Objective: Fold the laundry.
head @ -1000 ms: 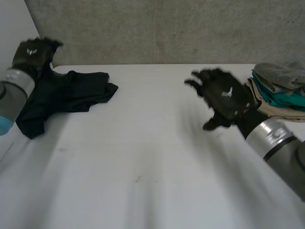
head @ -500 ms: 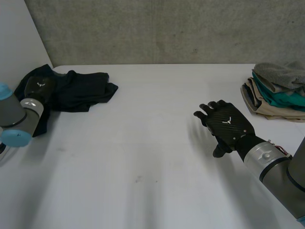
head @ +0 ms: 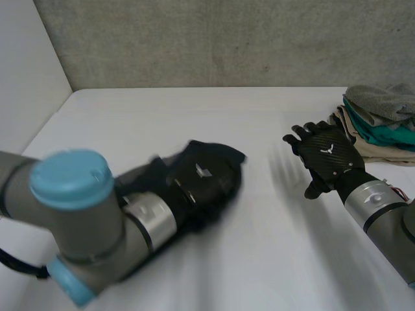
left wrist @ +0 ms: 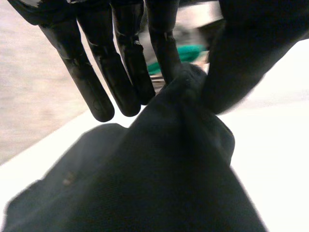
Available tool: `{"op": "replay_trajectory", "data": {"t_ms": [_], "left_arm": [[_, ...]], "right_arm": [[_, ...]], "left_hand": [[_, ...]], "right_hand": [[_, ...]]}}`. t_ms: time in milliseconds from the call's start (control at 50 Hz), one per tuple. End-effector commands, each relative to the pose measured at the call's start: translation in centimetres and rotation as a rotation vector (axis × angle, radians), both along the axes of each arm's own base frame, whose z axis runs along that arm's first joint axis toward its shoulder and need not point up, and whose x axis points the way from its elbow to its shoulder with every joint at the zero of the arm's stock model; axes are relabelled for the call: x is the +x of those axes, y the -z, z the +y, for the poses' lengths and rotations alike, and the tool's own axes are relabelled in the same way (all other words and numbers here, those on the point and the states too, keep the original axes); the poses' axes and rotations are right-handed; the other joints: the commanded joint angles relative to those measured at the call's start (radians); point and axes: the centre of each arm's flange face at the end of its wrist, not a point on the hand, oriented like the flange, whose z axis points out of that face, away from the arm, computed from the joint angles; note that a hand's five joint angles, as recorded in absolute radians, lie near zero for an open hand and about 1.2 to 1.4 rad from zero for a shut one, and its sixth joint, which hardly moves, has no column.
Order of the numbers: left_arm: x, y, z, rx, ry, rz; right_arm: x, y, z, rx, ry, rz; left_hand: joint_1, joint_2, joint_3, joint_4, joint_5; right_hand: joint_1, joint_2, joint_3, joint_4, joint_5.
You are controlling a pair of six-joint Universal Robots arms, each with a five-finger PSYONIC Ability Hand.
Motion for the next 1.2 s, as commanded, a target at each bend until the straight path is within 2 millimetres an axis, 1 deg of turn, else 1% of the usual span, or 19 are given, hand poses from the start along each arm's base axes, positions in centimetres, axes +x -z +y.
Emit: {"op": "replay_trajectory", "data": {"t_ms": [20,40,60,140,220,280,320,420,500,560,640,820,960,980,1040,1060,1080,1100,1200], "left_arm": [[-0.3,-0.7,2.4,0.017,0.075,-0.009],[0.0,-1.3,1.8,0.005,0.056,-0.001],[0.9,-2.4,0.4,-0.02,0.0,0.019],[3.5,-4.8,-3.4,-0.083,-0.156,0.054],[5.6,-6.2,-5.5,-0.117,-0.274,0.067],[6.6,-6.3,-6.2,-0.123,-0.327,0.061],[7.8,-6.1,-6.5,-0.101,-0.379,0.04],[9.8,-4.4,-5.8,0.018,-0.454,-0.058],[10.7,-3.3,-4.9,0.103,-0.48,-0.119],[11.8,-2.6,-5.2,0.137,-0.539,-0.153],[13.2,-2.2,-6.5,0.13,-0.628,-0.163],[13.8,0.2,-9.5,0.098,-0.705,-0.158],[13.7,3.0,-10.4,0.116,-0.68,-0.258],[13.7,3.2,-10.5,0.113,-0.678,-0.267],[14.1,3.6,-11.0,0.104,-0.679,-0.3],[14.2,3.6,-11.2,0.095,-0.683,-0.301],[14.4,3.4,-11.6,0.085,-0.686,-0.297],[14.4,3.2,-11.8,0.075,-0.687,-0.292],[14.0,0.4,-14.0,-0.039,-0.71,-0.224]], "right_arm": [[-0.4,-0.4,-0.5,-0.012,0.015,-0.005],[-0.4,-0.4,-0.5,-0.013,0.015,-0.004],[-0.4,-0.5,-0.5,-0.013,0.015,-0.004],[-0.3,-0.7,-0.7,-0.015,0.015,-0.005],[-0.2,-0.7,-0.5,0.001,0.011,-0.006],[0.1,-0.7,0.2,0.032,-0.003,0.001],[0.2,-0.8,0.6,0.053,-0.012,0.005],[2.0,-1.0,2.8,0.107,-0.084,0.026],[2.3,-0.9,3.0,0.11,-0.099,0.032],[2.4,-0.8,3.1,0.112,-0.103,0.037],[2.4,-0.6,3.1,0.119,-0.104,0.039],[2.4,0.1,3.3,0.141,-0.107,0.044],[2.3,0.5,3.3,0.153,-0.106,0.05],[2.3,0.6,3.3,0.157,-0.106,0.051],[2.3,0.8,3.3,0.159,-0.107,0.053],[2.3,0.8,3.2,0.159,-0.105,0.054],[2.3,0.8,3.2,0.159,-0.105,0.054],[2.3,0.8,3.2,0.158,-0.107,0.053],[2.3,0.7,3.1,0.152,-0.104,0.051]], "left_hand": [[-0.424,-0.471,-0.473,-0.472,-0.464],[-0.433,-0.48,-0.481,-0.48,-0.473],[-0.462,-0.509,-0.511,-0.51,-0.502],[-0.539,-0.585,-0.587,-0.586,-0.579],[-0.559,-0.606,-0.608,-0.607,-0.599],[-0.556,-0.603,-0.605,-0.604,-0.596],[-0.551,-0.597,-0.599,-0.598,-0.591],[-0.548,-0.594,-0.596,-0.595,-0.588],[-0.548,-0.594,-0.596,-0.595,-0.588],[-0.548,-0.594,-0.596,-0.595,-0.588],[-0.542,-0.588,-0.59,-0.589,-0.582],[-0.521,-0.568,-0.57,-0.569,-0.561],[-0.322,-0.369,-0.37,-0.369,-0.362],[-0.255,-0.301,-0.303,-0.302,-0.295],[0.097,0.051,0.049,0.05,0.057],[0.22,0.174,0.172,0.173,0.18],[0.463,0.416,0.414,0.415,0.423],[0.529,0.482,0.48,0.481,0.489],[0.529,0.483,0.481,0.482,0.489]], "right_hand": [[-0.028,-0.047,-0.041,-0.058,-0.062],[-0.028,-0.047,-0.041,-0.058,-0.062],[-0.028,-0.047,-0.041,-0.058,-0.062],[-0.028,-0.047,-0.041,-0.058,-0.062],[-0.028,-0.047,-0.041,-0.058,-0.062],[-0.028,-0.047,-0.041,-0.058,-0.062],[-0.028,-0.047,-0.041,-0.058,-0.062],[-0.028,-0.047,-0.041,-0.058,-0.062],[-0.028,-0.047,-0.041,-0.058,-0.062],[-0.028,-0.047,-0.041,-0.058,-0.062],[-0.028,-0.047,-0.041,-0.058,-0.062],[-0.028,-0.047,-0.041,-0.058,-0.062],[-0.028,-0.047,-0.041,-0.058,-0.062],[-0.028,-0.047,-0.041,-0.058,-0.062],[-0.028,-0.047,-0.041,-0.058,-0.062],[-0.028,-0.047,-0.041,-0.058,-0.062],[-0.028,-0.047,-0.041,-0.058,-0.062],[-0.028,-0.047,-0.041,-0.058,-0.062],[-0.028,-0.047,-0.041,-0.058,-0.062]]}}
